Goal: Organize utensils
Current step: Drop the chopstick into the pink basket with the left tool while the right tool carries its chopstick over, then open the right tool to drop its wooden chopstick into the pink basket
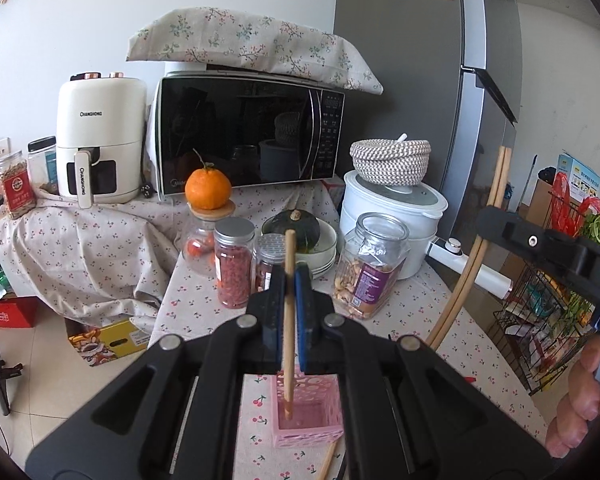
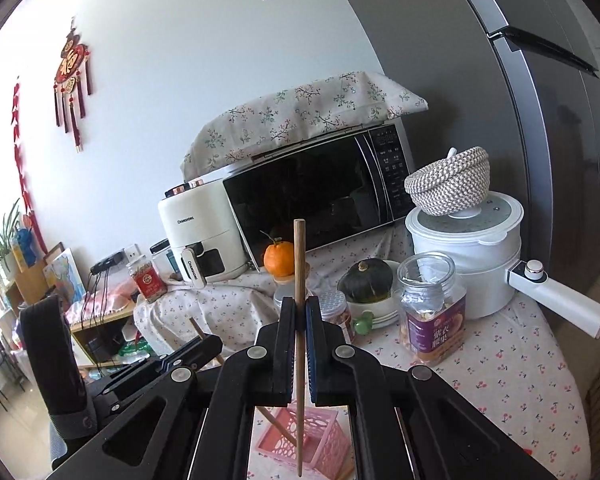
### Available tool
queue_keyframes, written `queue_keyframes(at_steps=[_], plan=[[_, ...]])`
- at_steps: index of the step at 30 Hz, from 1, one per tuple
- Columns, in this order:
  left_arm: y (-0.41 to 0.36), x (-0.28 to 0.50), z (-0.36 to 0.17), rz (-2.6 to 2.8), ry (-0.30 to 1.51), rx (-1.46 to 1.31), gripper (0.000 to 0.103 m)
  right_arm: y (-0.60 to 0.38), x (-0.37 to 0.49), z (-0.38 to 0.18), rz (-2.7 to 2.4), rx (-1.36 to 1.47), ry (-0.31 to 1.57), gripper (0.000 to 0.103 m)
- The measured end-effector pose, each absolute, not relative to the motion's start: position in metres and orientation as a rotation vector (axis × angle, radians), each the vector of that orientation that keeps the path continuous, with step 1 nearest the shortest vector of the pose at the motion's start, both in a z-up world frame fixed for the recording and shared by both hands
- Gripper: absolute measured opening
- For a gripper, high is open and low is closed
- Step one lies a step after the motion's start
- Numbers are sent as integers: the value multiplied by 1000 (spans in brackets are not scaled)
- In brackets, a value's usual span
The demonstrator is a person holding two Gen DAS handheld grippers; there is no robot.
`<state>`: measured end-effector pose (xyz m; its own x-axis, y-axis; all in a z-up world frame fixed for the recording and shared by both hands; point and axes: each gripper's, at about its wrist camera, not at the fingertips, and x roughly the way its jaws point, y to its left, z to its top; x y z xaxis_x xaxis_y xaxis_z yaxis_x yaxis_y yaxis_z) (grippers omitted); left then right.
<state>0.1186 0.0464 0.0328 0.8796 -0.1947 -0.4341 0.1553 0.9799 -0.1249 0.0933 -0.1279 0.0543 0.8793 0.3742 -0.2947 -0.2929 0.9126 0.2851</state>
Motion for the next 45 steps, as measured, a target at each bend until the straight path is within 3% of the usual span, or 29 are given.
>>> queue_keyframes(at_steps=[5, 6, 8, 10, 14, 19, 32, 37, 41, 45], plan=[[48, 134, 20, -211, 523, -141, 7, -126, 99, 50, 338, 252, 345, 5], [48, 136, 18, -207, 529, -147, 11, -126, 101, 49, 335, 258, 344, 5], [50, 138, 17, -198, 540, -165, 40, -126, 104, 48, 328, 266, 340, 5], [52, 135, 20, -177, 526, -174, 53, -126, 107, 47, 322, 273, 336, 5], [56, 127, 30, -167, 515, -163, 70, -131, 112, 44, 313, 303, 333, 5], [64, 118, 26, -131, 565, -135, 80, -136, 114, 49, 304, 331, 309, 5], [79, 111, -20, -121, 786, -66, 84, -118, 143, 0, 320, 293, 467, 5], [80, 109, -28, -141, 837, -89, 84, -124, 155, -13, 353, 335, 570, 11], [75, 105, -31, -174, 874, -111, 84, -141, 150, -6, 387, 395, 590, 27], [63, 99, -36, -215, 917, -115, 84, -167, 138, 8, 366, 399, 587, 54]])
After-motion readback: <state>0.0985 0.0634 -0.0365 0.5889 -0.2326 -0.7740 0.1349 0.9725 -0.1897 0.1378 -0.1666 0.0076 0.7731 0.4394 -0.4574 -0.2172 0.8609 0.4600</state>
